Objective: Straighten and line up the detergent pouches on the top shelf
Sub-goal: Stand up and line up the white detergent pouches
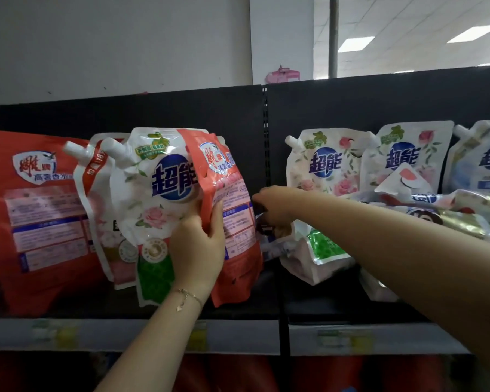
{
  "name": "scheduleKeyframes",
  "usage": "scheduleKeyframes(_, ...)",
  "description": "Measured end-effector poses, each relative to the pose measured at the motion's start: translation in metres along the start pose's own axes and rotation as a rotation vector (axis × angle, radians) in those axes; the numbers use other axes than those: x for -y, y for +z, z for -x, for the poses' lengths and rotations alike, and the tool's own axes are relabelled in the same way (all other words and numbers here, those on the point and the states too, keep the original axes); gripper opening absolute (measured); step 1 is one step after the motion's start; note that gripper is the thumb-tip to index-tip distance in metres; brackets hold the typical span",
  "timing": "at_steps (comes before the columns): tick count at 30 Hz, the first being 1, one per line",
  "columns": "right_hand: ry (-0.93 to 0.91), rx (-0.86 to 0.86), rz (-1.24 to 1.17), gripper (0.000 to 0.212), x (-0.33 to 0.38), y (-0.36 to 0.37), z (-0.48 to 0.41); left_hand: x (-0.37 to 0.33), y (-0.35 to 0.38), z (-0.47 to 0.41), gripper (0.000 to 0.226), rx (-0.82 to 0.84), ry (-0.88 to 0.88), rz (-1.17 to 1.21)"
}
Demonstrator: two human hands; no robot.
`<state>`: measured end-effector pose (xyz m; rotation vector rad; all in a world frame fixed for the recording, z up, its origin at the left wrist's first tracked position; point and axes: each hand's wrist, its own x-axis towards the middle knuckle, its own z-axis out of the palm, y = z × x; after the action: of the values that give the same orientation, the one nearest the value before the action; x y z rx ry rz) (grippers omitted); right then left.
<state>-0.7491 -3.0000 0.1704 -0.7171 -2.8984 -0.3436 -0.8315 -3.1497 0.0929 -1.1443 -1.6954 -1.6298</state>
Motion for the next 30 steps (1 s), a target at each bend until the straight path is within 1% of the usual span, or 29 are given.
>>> scheduleKeyframes(1,-0.02,0.015,0.067,0.035,0.003,0.003,-0.003,0.002,0.0,0.001,0.036,0.001,-0.014,0.018)
scheduleKeyframes(3,-0.022,0.064,0.213,0.043,0.007,0.008,-0.013,0.004,0.001,0.002,0.031,0.003,-0.038,0.049)
scheduleKeyframes(4,-0.006,0.105,0.273,0.045,0.007,0.01,-0.016,0.004,0.001,0.002,0.027,-0.001,-0.045,0.052)
scheduleKeyframes(5,0.008,0.146,0.295,0.04,0.008,0.01,-0.02,0.004,0.002,0.003,0.024,-0.009,-0.045,0.052)
scheduleKeyframes(6,0.054,0.195,0.258,0.026,0.008,0.011,-0.024,0.003,0.003,0.003,0.022,-0.017,-0.041,0.058)
scheduleKeyframes(7,0.126,0.269,0.171,0.01,0.008,0.012,-0.029,0.002,0.004,0.004,0.02,-0.024,-0.036,0.072)
scheduleKeyframes(9,0.224,0.412,-0.016,0.011,0.007,0.016,-0.039,0.0,0.004,0.006,0.018,-0.026,-0.043,0.103)
scheduleKeyframes(10,0.22,0.446,-0.044,0.009,0.007,0.018,-0.043,0.0,0.004,0.006,0.017,-0.027,-0.047,0.112)
scheduleKeyframes(11,0.198,0.44,-0.054,0.008,0.008,0.02,-0.044,0.001,0.004,0.006,0.017,-0.031,-0.049,0.114)
scheduleKeyframes(13,0.093,0.344,0.063,0.006,0.003,0.019,-0.046,0.002,0.006,0.007,0.022,-0.047,-0.045,0.109)
scheduleKeyframes(14,0.061,0.251,0.136,0.005,-0.001,0.016,-0.044,0.002,0.007,0.007,0.022,-0.055,-0.047,0.114)
scheduleKeyframes(16,0.012,0.053,0.18,0.009,-0.012,0.01,-0.037,0.002,0.008,0.008,0.021,-0.077,-0.052,0.129)
scheduleKeyframes(18,0.027,-0.078,0.139,0.019,-0.025,0.007,-0.03,0.005,0.009,0.01,0.025,-0.082,-0.048,0.131)
scheduleKeyframes(21,0.11,-0.284,0.09,0.022,-0.041,0.008,-0.025,0.007,0.01,0.011,0.031,-0.086,-0.033,0.128)
scheduleKeyframes(23,0.181,-0.445,0.035,0.026,-0.052,0.007,-0.021,0.005,0.01,0.012,0.03,-0.102,-0.032,0.131)
scheduleKeyframes(25,0.251,-0.613,-0.123,0.03,-0.063,0.004,-0.019,0.005,0.009,0.013,0.033,-0.116,-0.019,0.135)
scheduleKeyframes(27,0.31,-0.747,-0.273,0.032,-0.068,-0.002,-0.014,0.006,0.01,0.013,0.032,-0.131,0.003,0.121)
scheduleKeyframes(30,0.355,-0.905,-0.42,0.033,-0.061,-0.015,-0.014,0.008,0.012,0.012,0.033,-0.145,0.015,0.094)
